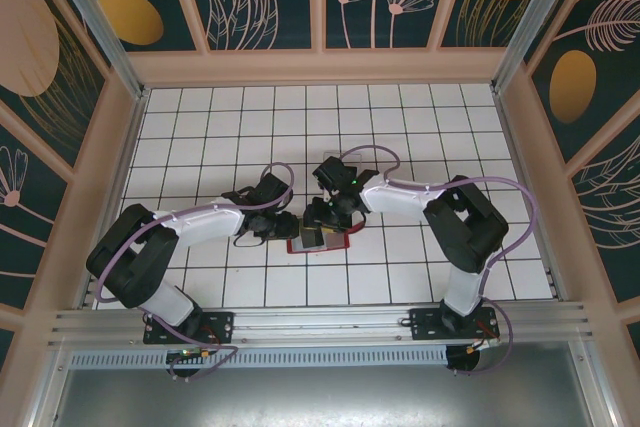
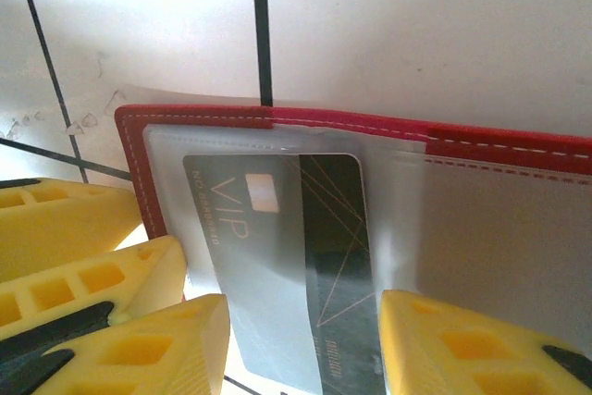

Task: Take the credit cards out of the card holder

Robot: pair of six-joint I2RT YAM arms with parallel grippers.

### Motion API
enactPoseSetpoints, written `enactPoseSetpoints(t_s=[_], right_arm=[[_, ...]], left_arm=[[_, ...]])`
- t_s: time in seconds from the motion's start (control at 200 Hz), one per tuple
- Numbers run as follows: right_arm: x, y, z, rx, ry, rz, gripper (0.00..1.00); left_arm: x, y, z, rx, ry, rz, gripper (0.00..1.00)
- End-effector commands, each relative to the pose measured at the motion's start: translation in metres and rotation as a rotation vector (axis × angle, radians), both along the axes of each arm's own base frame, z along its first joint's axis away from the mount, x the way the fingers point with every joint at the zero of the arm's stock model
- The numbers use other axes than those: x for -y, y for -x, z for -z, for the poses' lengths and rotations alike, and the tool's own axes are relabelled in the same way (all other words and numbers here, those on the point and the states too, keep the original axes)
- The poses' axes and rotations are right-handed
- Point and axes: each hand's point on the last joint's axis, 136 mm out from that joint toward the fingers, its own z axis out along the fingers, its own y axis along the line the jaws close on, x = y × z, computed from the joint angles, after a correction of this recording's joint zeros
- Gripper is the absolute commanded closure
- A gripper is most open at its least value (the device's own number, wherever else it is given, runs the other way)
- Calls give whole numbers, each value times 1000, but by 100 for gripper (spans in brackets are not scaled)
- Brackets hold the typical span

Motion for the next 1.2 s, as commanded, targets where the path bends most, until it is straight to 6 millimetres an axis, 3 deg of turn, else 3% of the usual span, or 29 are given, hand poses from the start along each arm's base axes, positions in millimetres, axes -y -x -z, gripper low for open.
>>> enactPoseSetpoints(t_s=[0.0, 0.49, 1.196], right_arm=[[1, -5, -22, 58, -1, -7, 53], [9, -4, 0, 26, -78, -19, 66], [9, 1, 16, 9, -113, -25, 74]], left_arm=[[-12, 10, 11, -26, -61, 13, 60], [-18, 10, 13, -27, -92, 9, 60], [-19, 12, 16, -33, -97, 8, 62]])
